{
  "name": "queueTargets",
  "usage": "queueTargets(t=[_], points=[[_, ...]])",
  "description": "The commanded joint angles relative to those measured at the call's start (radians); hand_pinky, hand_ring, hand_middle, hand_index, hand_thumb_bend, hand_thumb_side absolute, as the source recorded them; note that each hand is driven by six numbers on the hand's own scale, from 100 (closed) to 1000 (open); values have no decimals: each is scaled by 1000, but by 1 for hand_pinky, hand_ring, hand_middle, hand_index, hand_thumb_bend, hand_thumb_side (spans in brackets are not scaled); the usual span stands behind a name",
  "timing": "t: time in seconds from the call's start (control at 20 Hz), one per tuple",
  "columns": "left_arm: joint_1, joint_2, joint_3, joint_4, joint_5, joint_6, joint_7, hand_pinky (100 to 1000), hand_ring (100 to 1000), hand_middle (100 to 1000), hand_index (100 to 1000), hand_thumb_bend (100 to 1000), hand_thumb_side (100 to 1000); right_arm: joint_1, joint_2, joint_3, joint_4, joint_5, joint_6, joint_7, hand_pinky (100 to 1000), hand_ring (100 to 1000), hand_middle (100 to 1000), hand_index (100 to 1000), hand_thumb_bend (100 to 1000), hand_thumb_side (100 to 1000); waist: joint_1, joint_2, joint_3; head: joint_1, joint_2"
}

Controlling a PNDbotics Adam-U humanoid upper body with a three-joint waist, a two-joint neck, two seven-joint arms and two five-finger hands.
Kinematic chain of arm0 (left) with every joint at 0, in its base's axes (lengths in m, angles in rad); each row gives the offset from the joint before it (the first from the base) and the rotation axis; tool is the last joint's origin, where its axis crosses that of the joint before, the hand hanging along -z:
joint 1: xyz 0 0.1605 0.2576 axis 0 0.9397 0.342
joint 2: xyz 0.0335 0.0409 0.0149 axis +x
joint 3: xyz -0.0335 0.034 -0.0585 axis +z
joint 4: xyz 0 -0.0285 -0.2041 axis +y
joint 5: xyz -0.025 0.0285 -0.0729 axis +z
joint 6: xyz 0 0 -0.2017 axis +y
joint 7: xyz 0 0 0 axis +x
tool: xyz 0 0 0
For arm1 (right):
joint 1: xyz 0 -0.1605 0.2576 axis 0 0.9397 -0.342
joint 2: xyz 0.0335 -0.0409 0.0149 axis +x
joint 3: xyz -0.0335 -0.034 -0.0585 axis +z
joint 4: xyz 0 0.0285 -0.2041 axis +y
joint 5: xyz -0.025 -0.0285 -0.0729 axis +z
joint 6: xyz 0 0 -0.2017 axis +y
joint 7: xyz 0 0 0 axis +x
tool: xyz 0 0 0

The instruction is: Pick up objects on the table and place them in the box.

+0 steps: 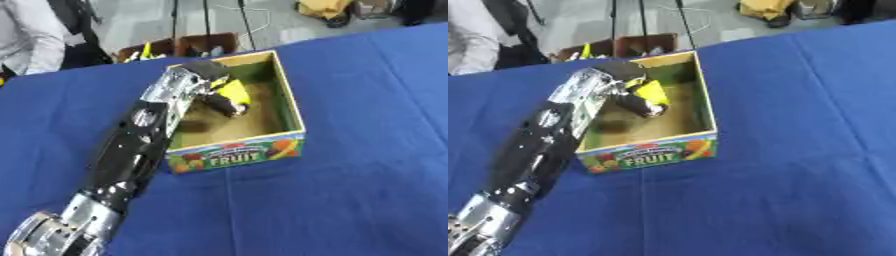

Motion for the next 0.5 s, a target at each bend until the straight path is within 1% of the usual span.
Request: queueTargets(t=[0.05, 0.1, 0.15, 0.2, 0.25, 0.35, 0.4, 0.45, 0.5], points=[[-18, 11, -5, -22, 18, -24, -61, 501, 702, 811, 921, 428, 757, -7, -10, 0, -15, 0, -2, 4, 727, 813, 585, 840, 100, 680, -12, -17, 1, -1, -6], [-17, 13, -6, -30, 18, -27, -80, 522, 724, 838, 937, 499, 750, -6, -9, 1, -15, 0, -2, 5, 727, 813, 585, 840, 100, 680, -12, -17, 2, -2, -6], [-17, 15, -6, -40, 15, -26, -96, 548, 747, 862, 956, 627, 736, -6, -9, 1, -15, 0, -2, 5, 727, 813, 585, 840, 100, 679, -13, -18, 2, -3, -6], [-17, 16, -4, -52, 11, -20, -106, 573, 765, 881, 969, 686, 751, -5, -9, 1, -15, 0, -2, 6, 727, 813, 585, 839, 100, 680, -13, -18, 3, -3, -5], [-16, 18, -2, -64, 5, -13, -110, 593, 780, 892, 978, 767, 765, -5, -9, 1, -15, 0, -2, 6, 727, 813, 585, 839, 100, 680, -13, -19, 4, -4, -5], [-12, 23, 2, -88, -9, 7, -102, 624, 796, 891, 984, 885, 815, -4, -9, 1, -15, 0, -2, 6, 727, 813, 585, 839, 100, 680, -14, -20, 6, -5, -3], [-9, 25, 4, -98, -13, 17, -94, 633, 802, 891, 986, 972, 864, -3, -9, 1, -15, 0, -2, 5, 726, 813, 585, 838, 100, 680, -15, -21, 7, -6, -2], [-6, 27, 7, -107, -15, 27, -83, 631, 799, 881, 977, 1000, 924, -2, -9, 0, -15, 1, -1, 5, 726, 813, 585, 838, 100, 680, -15, -23, 8, -8, 0], [-3, 31, 10, -120, -12, 38, -63, 601, 780, 853, 952, 1000, 969, 0, -9, 0, -15, 1, -1, 5, 726, 812, 584, 838, 100, 680, -16, -24, 10, -9, 2]])
